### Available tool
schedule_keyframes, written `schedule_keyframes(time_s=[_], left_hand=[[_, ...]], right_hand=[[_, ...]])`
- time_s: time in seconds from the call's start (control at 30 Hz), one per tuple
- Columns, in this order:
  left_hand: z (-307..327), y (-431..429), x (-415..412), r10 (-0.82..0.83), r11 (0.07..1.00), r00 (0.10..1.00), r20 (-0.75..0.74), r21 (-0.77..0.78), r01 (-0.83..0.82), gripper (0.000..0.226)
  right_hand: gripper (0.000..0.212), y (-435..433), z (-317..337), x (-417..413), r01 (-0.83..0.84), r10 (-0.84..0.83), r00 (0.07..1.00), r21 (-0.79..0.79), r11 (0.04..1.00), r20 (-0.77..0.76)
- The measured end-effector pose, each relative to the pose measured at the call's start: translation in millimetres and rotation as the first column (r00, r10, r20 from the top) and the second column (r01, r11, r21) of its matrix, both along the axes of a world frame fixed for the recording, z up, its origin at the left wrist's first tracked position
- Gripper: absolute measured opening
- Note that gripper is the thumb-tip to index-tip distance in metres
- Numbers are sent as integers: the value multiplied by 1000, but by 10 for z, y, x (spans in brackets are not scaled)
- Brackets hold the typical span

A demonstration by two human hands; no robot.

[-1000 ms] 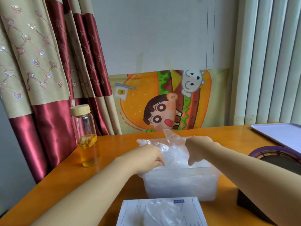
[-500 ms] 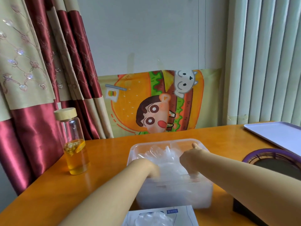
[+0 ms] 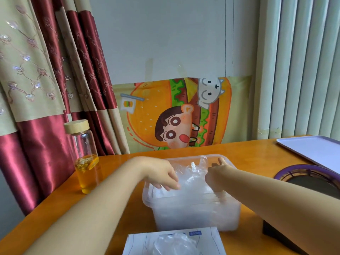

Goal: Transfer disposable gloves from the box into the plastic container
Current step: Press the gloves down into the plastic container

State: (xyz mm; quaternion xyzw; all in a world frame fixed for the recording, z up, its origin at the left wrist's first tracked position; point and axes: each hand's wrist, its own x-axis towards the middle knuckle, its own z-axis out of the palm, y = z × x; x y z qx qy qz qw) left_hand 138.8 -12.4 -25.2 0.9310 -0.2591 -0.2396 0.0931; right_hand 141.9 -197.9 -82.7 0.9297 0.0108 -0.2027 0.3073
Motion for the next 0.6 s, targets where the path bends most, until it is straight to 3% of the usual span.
schedule_keyframes(time_s=[0.13, 0.3, 0.47, 0.6], left_hand=[[142, 373, -101, 146, 943, 989, -24, -299, -147, 36], [57, 611, -296, 307, 920, 928, 210, -316, -233, 31], [100, 562, -480, 383, 862, 830, 405, -480, -164, 30], [73, 305, -504, 215, 900, 871, 441, -437, -1, 31]], right_hand=[[59, 42, 63, -87, -30, 30, 999, 9, 1000, 46], [55, 89, 246, -285, -116, 109, 981, 30, 993, 161], [40, 134, 445, -440, -266, 176, 941, 310, 913, 290], [48, 214, 371, -368, -218, 131, 972, 538, 814, 195]])
